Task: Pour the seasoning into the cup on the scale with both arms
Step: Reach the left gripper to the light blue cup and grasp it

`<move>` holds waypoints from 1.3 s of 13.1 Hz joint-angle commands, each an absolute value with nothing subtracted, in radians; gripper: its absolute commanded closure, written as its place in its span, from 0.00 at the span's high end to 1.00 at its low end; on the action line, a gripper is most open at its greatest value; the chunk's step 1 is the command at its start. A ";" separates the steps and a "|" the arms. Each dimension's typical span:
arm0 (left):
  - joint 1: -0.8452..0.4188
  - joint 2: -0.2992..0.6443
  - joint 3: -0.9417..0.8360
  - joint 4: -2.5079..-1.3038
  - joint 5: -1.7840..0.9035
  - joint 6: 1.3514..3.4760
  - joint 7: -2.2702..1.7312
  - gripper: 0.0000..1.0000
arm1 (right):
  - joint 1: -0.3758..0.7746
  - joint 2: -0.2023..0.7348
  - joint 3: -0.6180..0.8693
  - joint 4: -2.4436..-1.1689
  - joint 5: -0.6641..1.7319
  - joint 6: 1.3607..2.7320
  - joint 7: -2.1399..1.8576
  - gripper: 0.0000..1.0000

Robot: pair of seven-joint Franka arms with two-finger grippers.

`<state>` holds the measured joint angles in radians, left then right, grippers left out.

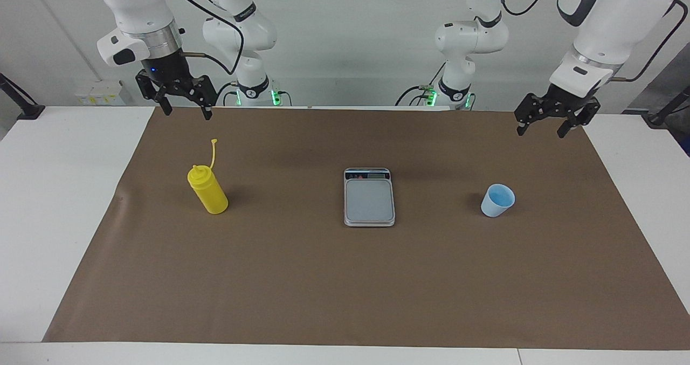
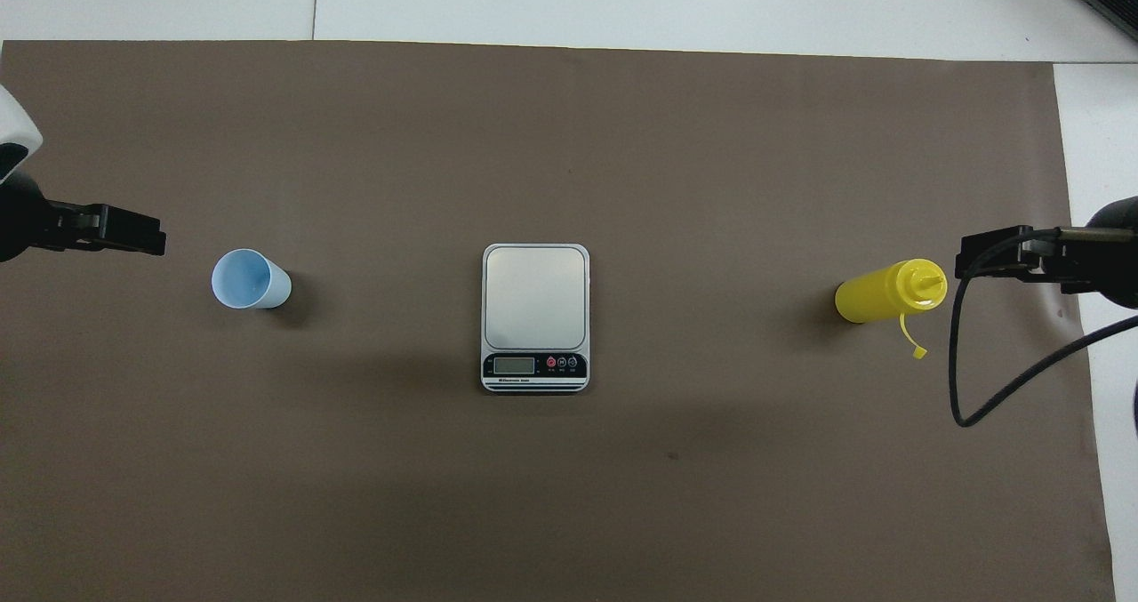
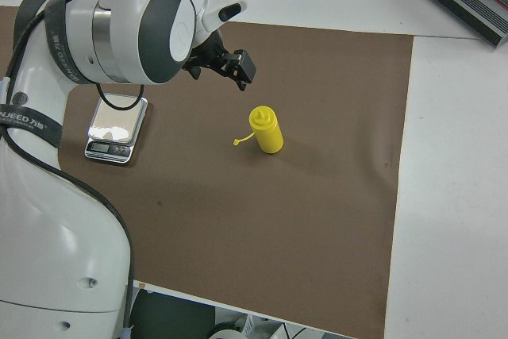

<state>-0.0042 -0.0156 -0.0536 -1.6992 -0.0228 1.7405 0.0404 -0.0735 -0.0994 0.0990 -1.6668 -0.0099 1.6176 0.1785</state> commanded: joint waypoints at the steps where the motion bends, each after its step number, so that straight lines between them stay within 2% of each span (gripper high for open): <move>1: 0.031 0.009 -0.060 -1.793 -0.011 1.873 0.044 1.00 | -0.086 -0.126 0.107 -1.701 0.009 1.635 0.175 1.00; 5: 0.040 0.096 -0.060 -1.824 -0.011 1.982 -0.009 1.00 | -0.086 -0.126 0.107 -1.703 0.009 1.631 0.175 1.00; 9: 0.043 0.068 -0.061 -1.992 -0.017 2.117 -0.118 1.00 | -0.087 -0.127 0.107 -1.703 0.009 1.632 0.176 1.00; 14: 0.048 0.068 -0.063 -2.112 -0.025 2.223 -0.170 1.00 | -0.087 -0.127 0.107 -1.704 0.009 1.632 0.175 1.00; 17: 0.048 0.066 -0.063 -2.126 -0.025 2.229 -0.170 1.00 | -0.086 -0.127 0.107 -1.706 0.009 1.634 0.176 1.00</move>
